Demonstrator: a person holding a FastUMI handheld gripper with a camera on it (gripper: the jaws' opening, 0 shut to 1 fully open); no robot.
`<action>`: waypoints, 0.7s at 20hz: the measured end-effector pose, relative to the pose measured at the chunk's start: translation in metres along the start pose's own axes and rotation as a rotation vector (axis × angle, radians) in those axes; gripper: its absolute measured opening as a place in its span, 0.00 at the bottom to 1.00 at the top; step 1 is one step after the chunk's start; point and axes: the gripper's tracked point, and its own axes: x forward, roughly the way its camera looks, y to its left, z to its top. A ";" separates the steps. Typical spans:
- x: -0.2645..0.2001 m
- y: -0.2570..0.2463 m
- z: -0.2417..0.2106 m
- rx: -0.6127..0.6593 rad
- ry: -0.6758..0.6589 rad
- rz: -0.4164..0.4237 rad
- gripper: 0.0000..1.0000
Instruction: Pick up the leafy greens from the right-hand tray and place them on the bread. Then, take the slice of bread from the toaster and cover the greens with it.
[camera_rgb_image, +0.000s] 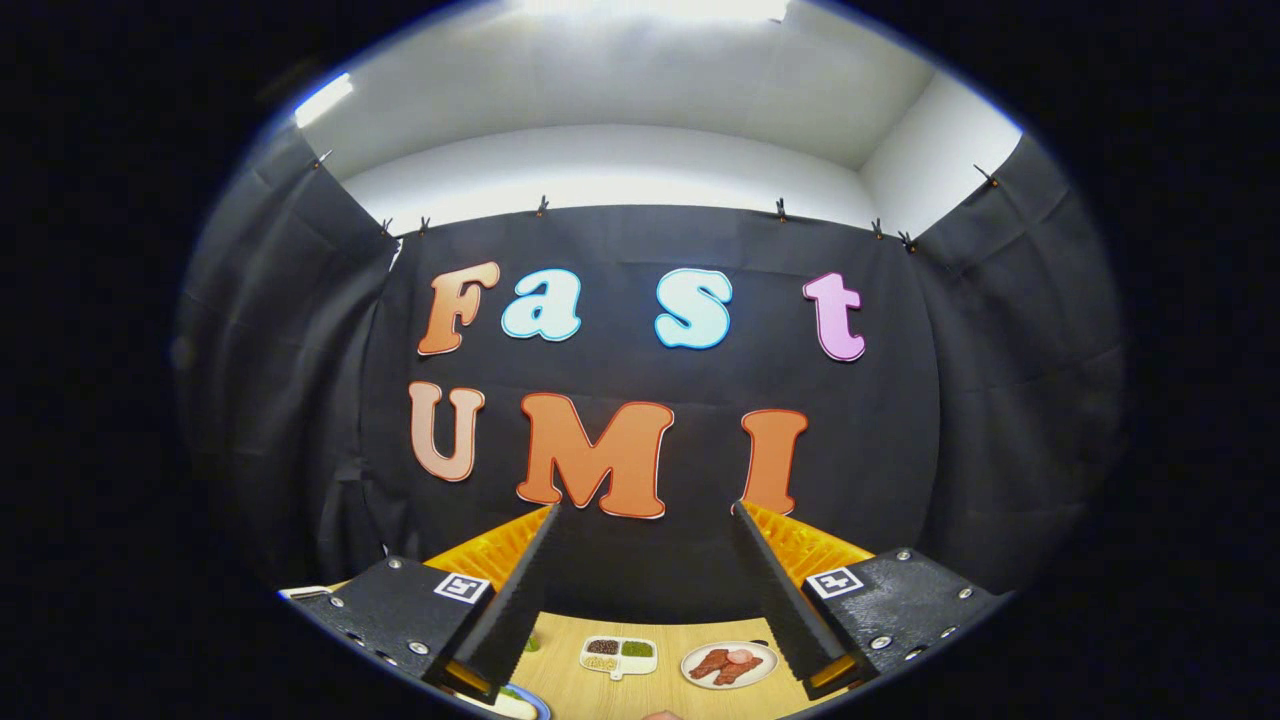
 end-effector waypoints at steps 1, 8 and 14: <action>0.000 0.000 -0.001 0.002 0.001 0.000 0.99; -0.001 0.004 -0.002 0.010 -0.003 0.003 0.99; -0.003 0.008 0.000 0.037 -0.025 0.023 0.99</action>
